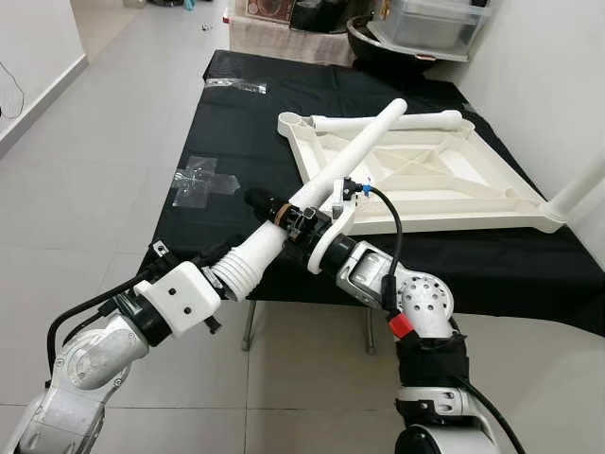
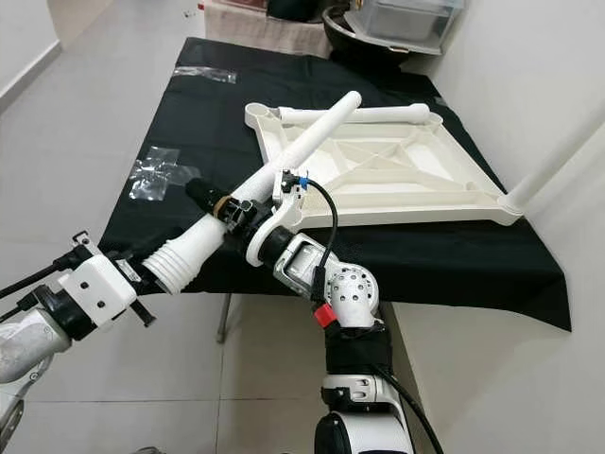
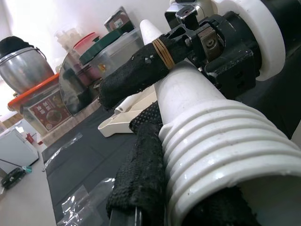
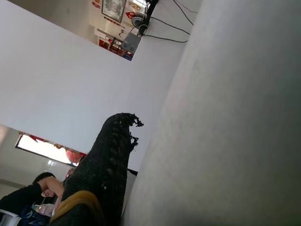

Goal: Building children table

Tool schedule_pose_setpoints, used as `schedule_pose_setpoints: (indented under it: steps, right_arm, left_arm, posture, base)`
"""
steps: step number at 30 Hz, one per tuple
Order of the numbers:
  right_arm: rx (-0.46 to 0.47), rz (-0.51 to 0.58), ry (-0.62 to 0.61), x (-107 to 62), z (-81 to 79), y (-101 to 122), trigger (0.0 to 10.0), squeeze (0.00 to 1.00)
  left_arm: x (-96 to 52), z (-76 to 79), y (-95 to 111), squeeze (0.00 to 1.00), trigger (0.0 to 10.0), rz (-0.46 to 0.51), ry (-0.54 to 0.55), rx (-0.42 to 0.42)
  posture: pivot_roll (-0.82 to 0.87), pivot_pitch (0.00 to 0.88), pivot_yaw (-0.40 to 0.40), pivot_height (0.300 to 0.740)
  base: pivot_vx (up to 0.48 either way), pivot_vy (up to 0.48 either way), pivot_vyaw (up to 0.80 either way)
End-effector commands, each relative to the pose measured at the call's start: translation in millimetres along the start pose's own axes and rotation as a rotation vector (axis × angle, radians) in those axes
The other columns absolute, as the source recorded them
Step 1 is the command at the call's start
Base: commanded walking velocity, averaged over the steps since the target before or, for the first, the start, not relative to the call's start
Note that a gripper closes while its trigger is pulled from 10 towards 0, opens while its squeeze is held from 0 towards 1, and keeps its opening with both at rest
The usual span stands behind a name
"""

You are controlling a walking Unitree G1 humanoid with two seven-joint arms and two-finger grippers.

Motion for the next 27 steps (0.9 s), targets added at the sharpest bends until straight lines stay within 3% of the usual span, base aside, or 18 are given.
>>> schedule_pose_setpoints:
  steps: [1,8,9,12,17,18,19,21,22,27]
  right_arm:
    - [-0.051,-0.009,-0.013,6.0,-3.9,1,0.0,0.00]
    - [-0.059,-0.004,-0.010,5.5,-4.2,3,0.0,0.00]
    - [-0.060,-0.002,-0.009,5.5,-4.2,4,0.0,0.00]
    - [-0.063,0.006,-0.007,4.8,-4.1,6,0.0,0.00]
    - [-0.181,0.039,-0.046,0.3,3.0,22,0.0,0.00]
    - [-0.246,0.046,-0.079,-2.6,8.3,28,0.0,0.00]
    - [-0.246,0.046,-0.079,-2.6,8.3,28,0.0,0.00]
    - [-0.503,0.044,-0.169,-12.5,21.8,44,0.0,0.00]
    - [-0.666,0.043,-0.221,-20.5,29.3,53,10.0,0.00]
    - [-0.772,0.055,-0.280,-33.6,37.0,66,10.0,0.00]
  left_arm:
    - [3.4,27.4,16,0.00,10.0,0.075,-0.133,-0.021]
    - [3.6,23.2,4,0.00,10.0,0.012,-0.108,-0.073]
    - [3.0,22.9,-2,1.00,10.0,-0.015,-0.101,-0.101]
    - [0.8,20.6,-13,1.00,10.0,-0.067,-0.082,-0.133]
    - [-6.4,20.2,-36,1.00,10.0,-0.168,-0.083,-0.133]
    - [-9.0,21.8,-42,0.00,10.0,-0.197,-0.085,-0.144]
    - [-9.0,21.8,-42,0.00,10.0,-0.197,-0.085,-0.144]
    - [-15.6,27.7,-52,0.00,10.0,-0.250,-0.085,-0.188]
    - [-20.3,34.2,-57,0.00,10.0,-0.278,-0.094,-0.216]
    - [-24.9,42.3,-61,0.00,10.0,-0.307,-0.084,-0.274]
  posture:
    - [0.10,0.093,-0.141,0.740]
    - [0.10,0.091,-0.140,0.740]
    - [0.10,0.088,-0.138,0.740]
    - [0.10,0.084,-0.138,0.740]
    - [0.10,0.078,-0.135,0.740]
    - [0.10,0.078,-0.137,0.740]
    - [0.10,0.078,-0.137,0.740]
    - [0.10,0.075,-0.134,0.740]
    - [0.10,0.069,-0.133,0.740]
    - [0.10,0.069,-0.132,0.740]
  base:
    - [0.000,0.000,0.00]
    - [0.000,0.000,0.00]
    - [0.000,0.000,0.00]
    - [0.000,0.000,0.00]
    - [0.000,0.000,0.00]
    - [0.000,0.000,0.00]
    - [0.000,0.000,0.00]
    - [0.000,0.000,0.00]
    - [0.000,0.000,0.00]
    - [0.000,0.000,0.00]
Point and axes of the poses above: a point about 5 cm out from each wrist's last joint towards the gripper, its own x axis pointing out of the wrist towards the gripper, its own y axis along the axis of the wrist's last joint, z = x × y, the point moved 6 cm from there along x, pointing out of the wrist towards the gripper, and after that the axes turned 4 degrees about -x, right-handed, at the moved point
